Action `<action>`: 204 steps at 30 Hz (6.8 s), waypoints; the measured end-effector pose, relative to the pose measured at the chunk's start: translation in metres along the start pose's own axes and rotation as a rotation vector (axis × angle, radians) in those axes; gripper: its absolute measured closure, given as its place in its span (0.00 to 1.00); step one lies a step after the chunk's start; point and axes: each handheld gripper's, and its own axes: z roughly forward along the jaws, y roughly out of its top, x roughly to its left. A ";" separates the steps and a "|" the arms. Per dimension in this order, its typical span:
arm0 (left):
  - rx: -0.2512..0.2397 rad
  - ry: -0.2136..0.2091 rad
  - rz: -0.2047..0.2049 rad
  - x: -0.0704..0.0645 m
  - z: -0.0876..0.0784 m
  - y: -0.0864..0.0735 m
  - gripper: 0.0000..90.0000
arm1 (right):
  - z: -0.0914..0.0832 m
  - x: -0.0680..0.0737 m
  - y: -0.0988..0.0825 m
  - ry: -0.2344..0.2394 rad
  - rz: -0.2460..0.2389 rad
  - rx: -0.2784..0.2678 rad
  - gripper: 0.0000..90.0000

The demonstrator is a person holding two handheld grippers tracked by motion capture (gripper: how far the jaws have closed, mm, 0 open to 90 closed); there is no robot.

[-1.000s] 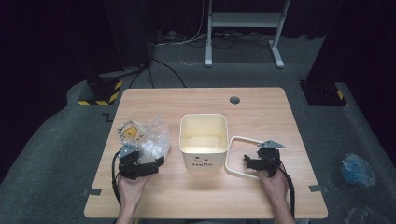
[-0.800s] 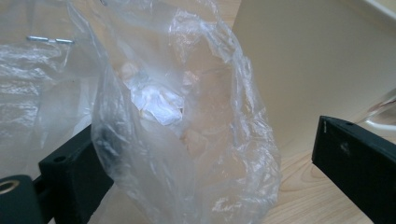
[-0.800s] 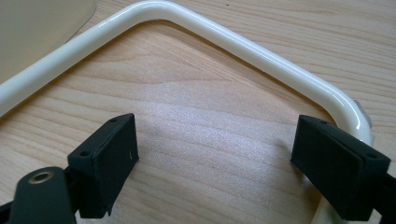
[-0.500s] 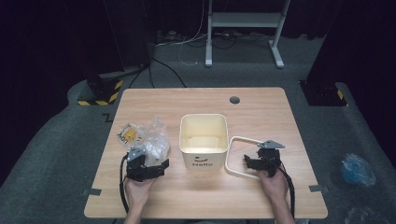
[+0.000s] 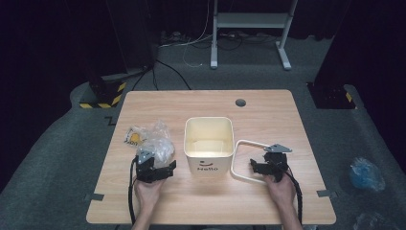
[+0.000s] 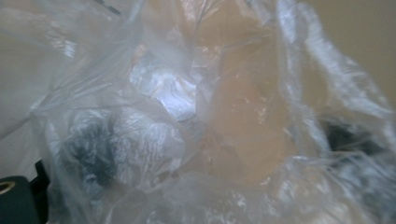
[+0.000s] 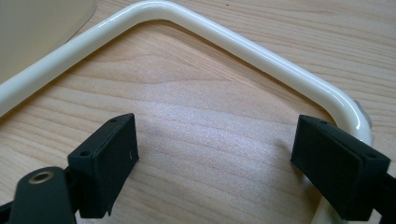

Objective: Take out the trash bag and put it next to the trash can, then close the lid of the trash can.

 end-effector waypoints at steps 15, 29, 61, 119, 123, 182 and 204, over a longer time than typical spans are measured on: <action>0.000 0.029 -0.003 0.004 0.012 -0.004 0.04 | 0.000 0.000 0.000 -0.001 0.000 0.000 0.16; 0.002 0.052 0.017 0.003 0.014 -0.007 0.06 | 0.000 0.000 0.000 -0.002 0.003 0.002 0.15; -0.029 0.064 -0.034 0.006 0.013 -0.007 0.13 | -0.020 -0.033 0.012 0.002 0.087 -0.055 0.40; -0.026 0.082 -0.031 0.005 0.013 -0.007 0.18 | -0.004 -0.052 0.006 -0.098 0.068 -0.031 0.85; -0.025 0.083 -0.029 0.005 0.013 -0.007 0.18 | -0.005 -0.053 0.006 -0.098 0.067 -0.033 0.86; -0.019 0.092 -0.020 0.004 0.013 -0.007 0.18 | -0.068 -0.071 0.042 -0.047 0.072 -0.049 0.86; -0.015 0.096 -0.017 0.003 0.013 -0.007 0.18 | -0.095 -0.072 0.068 -0.035 0.061 -0.089 0.86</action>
